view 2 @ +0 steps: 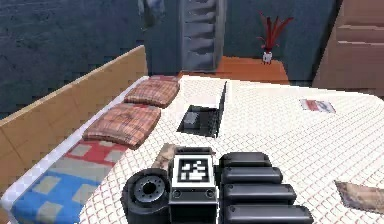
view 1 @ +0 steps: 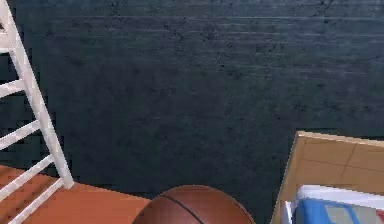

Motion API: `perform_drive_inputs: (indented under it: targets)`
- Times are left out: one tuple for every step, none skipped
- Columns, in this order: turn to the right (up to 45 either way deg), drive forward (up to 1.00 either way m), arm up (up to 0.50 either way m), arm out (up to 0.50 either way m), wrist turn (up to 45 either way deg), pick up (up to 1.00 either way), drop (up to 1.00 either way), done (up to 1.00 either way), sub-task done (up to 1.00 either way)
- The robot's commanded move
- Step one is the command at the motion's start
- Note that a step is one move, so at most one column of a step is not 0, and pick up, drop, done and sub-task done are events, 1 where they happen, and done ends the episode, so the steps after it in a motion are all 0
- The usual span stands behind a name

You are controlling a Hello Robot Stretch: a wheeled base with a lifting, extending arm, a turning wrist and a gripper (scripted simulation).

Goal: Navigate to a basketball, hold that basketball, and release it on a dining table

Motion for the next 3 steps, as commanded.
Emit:
perform_drive_inputs:
  targets:
    - [-45.0, 0.0, 0.0, 0.0, 0.0, 0.0, 0.0, 0.0, 0.0]
    - [-30.0, 0.0, 0.0, 0.0, 0.0, 0.0, 0.0, 0.0, 0.0]
    - [0.0, 0.05, 0.0, 0.0, 0.0, 0.0, 0.0, 0.0, 0.0]
